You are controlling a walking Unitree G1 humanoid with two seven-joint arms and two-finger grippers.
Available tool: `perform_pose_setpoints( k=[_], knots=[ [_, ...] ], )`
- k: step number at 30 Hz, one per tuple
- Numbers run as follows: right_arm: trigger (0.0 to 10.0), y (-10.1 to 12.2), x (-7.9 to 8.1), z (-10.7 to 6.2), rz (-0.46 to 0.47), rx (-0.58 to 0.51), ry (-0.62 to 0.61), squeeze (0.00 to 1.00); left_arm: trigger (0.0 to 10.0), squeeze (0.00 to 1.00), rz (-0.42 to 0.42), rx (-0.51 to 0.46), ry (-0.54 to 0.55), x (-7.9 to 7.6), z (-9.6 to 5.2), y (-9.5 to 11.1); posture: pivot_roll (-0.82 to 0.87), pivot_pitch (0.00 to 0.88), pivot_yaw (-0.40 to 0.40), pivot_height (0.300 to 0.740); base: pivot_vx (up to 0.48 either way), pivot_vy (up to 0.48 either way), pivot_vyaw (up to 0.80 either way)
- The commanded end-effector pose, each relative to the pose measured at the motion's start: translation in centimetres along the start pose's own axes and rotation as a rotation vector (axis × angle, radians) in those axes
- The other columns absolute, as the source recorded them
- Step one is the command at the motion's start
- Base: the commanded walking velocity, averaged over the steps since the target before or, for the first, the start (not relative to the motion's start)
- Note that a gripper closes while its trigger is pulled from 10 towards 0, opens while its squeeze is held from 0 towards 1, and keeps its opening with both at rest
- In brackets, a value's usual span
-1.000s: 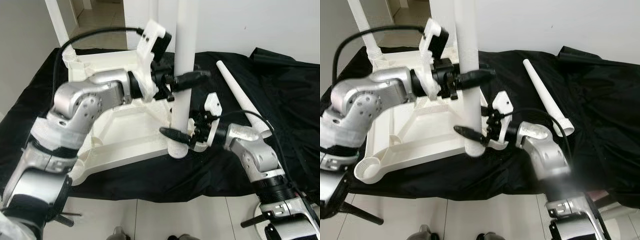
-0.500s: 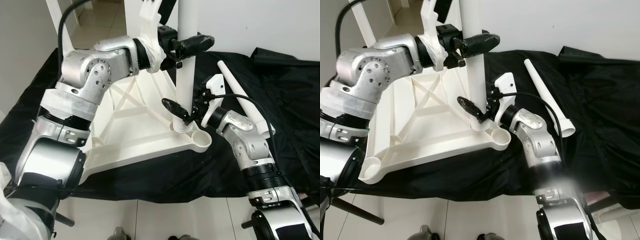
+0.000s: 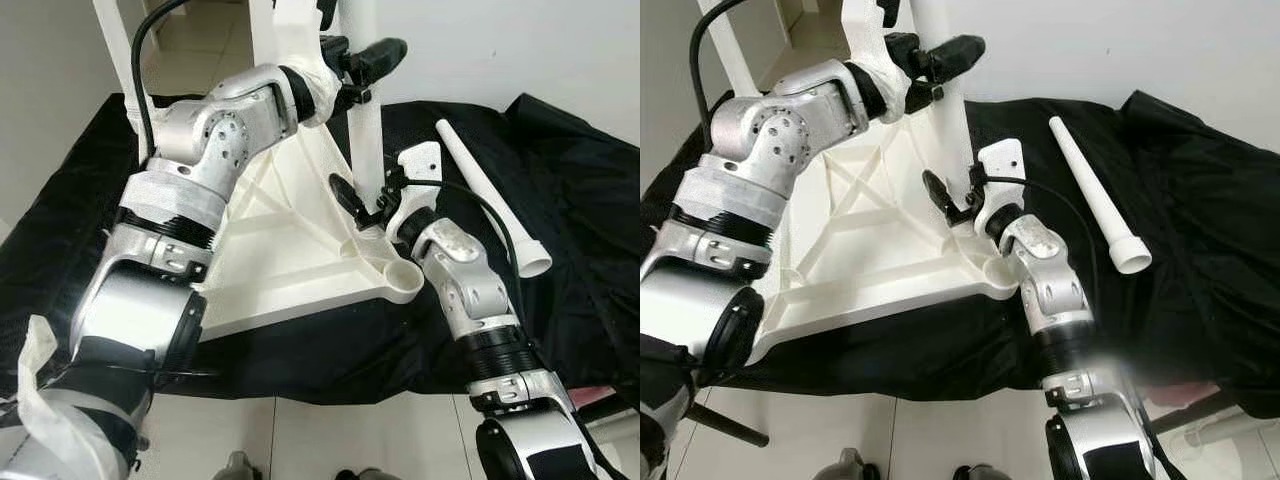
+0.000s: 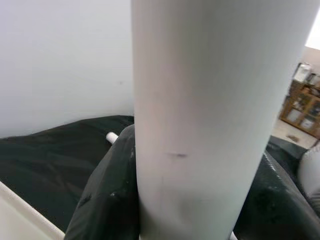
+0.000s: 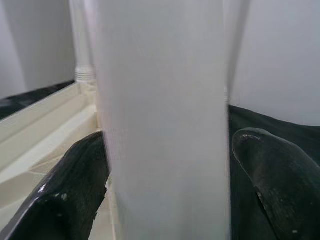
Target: Building children table
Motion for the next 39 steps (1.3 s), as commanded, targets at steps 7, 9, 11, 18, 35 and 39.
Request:
perform_pose_setpoints(
  k=[7, 9, 11, 18, 35, 39],
  knots=[
    [10.0, 0.1, -0.5, 0.8, -0.108, 0.011, -0.171, 0.0, 10.0, 0.0, 0.16, -0.057, 0.11, -0.7, 1.2, 1.3, -0.06, 0.079, -0.001, 0.74, 0.0, 0.0, 0.0],
    [10.0, -0.2, -0.4, 1.0, -0.117, 0.02, -0.215, 0.0, 10.0, 0.0, 0.155, -0.069, 0.129, -1.2, 1.5, 1.1, -0.06, 0.082, 0.002, 0.74, 0.0, 0.0, 0.0],
    [10.0, -0.3, -0.3, 1.0, -0.133, 0.023, -0.229, 0.0, 10.0, 0.0, 0.151, -0.074, 0.135, -1.4, 1.6, 1.0, -0.06, 0.082, 0.002, 0.74, 0.0, 0.0, 0.0],
    [10.0, -0.1, -0.4, 1.4, -0.179, 0.016, -0.288, 0.0, 10.0, 0.0, 0.158, -0.058, 0.149, -2.4, 2.5, 0.1, -0.06, 0.085, 0.0, 0.74, 0.0, 0.0, 0.0],
    [10.0, 0.2, -1.0, 2.0, -0.183, 0.01, -0.361, 0.0, 10.0, 0.0, 0.158, -0.085, 0.122, -4.3, 3.1, 0.4, -0.06, 0.083, -0.007, 0.74, 0.0, 0.0, 0.0],
    [4.3, -0.2, -1.0, 2.0, -0.172, 0.024, -0.363, 0.0, 10.0, 0.0, 0.162, -0.092, 0.128, -4.1, 3.1, 0.6, -0.05, 0.085, -0.008, 0.74, 0.0, 0.0, 0.0]
  ],
)
Point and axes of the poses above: a point about 5 cm out from each wrist's last joint towards the gripper, its own z axis pointing out of the wrist towards the gripper, its own y axis along the axis of the wrist's last joint, x = y × z, the point moved 4 cm from there along z, pointing out of the wrist towards the gripper, and after that the axes turned 3 degrees about z, right-handed, at the moved point
